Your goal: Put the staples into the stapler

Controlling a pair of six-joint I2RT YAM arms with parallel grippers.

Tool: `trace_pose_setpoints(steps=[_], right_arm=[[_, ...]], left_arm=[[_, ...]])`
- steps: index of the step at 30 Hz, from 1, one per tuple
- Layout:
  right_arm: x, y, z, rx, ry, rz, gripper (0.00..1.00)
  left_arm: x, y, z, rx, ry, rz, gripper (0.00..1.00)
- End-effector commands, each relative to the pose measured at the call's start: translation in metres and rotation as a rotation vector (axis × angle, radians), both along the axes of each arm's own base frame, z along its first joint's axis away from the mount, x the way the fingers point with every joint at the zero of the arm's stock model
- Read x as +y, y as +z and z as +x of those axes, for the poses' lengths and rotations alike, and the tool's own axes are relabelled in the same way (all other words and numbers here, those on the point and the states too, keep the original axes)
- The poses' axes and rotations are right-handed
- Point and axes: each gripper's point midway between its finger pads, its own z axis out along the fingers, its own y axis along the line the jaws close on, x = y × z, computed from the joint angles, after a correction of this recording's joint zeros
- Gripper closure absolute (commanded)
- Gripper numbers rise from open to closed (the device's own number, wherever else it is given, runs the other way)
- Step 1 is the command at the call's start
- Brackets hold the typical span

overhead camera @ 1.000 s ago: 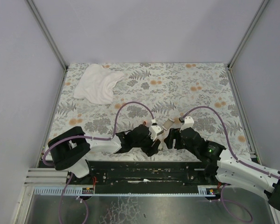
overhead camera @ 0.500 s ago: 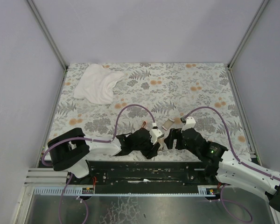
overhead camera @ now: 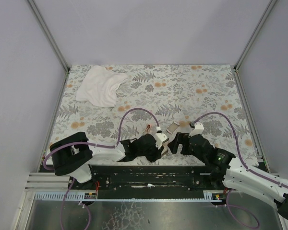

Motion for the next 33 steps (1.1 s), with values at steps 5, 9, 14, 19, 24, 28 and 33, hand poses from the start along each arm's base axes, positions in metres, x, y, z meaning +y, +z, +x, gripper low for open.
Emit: trace_pose_setpoints(steps=[5,9,14,19,24,28,33], right_arm=[[0.017,0.015,0.004,-0.001,-0.055,0.226,0.01],[0.035,0.012,-0.003,0.057,-0.027,0.335,0.01],[0.052,-0.002,-0.008,0.163,-0.023,0.397,0.01],[0.066,-0.013,-0.014,0.239,0.003,0.439,0.01],[0.068,-0.018,-0.015,0.282,-0.023,0.452,0.02],[0.067,-0.020,-0.018,0.312,-0.045,0.473,0.20],[0.068,-0.018,-0.020,0.329,-0.043,0.491,0.71]], left_arm=[[-0.012,0.023,-0.009,0.099,0.106,-0.189,1.00],[-0.020,0.039,-0.016,0.159,0.113,-0.279,1.00],[-0.021,0.047,-0.022,0.211,0.128,-0.327,1.00],[-0.018,0.041,-0.024,0.233,0.148,-0.316,1.00],[-0.020,0.050,-0.025,0.249,0.159,-0.358,1.00],[-0.020,0.052,-0.022,0.246,0.175,-0.370,1.00],[-0.022,0.056,-0.021,0.246,0.181,-0.385,1.00]])
